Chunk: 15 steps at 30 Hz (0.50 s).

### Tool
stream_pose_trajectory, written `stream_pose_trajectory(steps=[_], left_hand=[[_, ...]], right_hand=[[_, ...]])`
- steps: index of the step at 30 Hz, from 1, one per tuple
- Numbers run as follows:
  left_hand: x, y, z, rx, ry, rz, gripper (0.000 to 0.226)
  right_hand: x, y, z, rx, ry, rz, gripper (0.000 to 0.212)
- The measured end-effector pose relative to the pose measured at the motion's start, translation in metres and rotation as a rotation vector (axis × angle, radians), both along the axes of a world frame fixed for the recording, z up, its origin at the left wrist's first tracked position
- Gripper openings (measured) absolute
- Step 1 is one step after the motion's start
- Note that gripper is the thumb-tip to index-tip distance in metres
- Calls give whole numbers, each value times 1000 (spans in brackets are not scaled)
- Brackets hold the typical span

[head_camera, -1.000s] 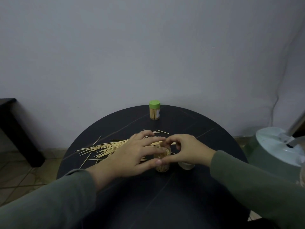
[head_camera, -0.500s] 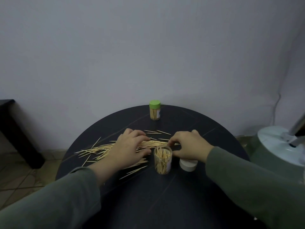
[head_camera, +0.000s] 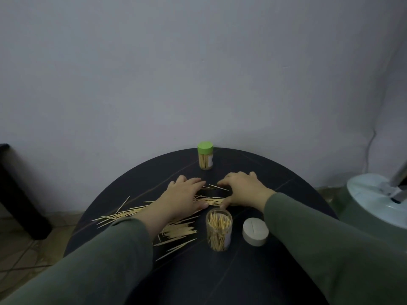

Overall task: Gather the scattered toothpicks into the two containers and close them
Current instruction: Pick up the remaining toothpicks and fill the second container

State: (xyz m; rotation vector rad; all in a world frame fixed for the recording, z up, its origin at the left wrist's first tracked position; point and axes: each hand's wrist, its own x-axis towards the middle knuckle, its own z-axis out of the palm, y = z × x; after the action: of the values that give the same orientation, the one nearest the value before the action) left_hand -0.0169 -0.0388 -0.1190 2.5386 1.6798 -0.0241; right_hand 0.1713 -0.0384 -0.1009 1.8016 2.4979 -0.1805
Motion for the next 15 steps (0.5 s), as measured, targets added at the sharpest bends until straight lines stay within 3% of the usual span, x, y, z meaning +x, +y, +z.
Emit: stream_pose_trajectory(steps=[8, 15], left_hand=[[-5, 1, -5, 44, 18, -80, 55], [1, -17, 0, 187, 132, -81, 43]], right_hand=[[2, -1, -5, 18, 19, 51, 44], [-4, -16, -5, 173, -145, 87, 30]])
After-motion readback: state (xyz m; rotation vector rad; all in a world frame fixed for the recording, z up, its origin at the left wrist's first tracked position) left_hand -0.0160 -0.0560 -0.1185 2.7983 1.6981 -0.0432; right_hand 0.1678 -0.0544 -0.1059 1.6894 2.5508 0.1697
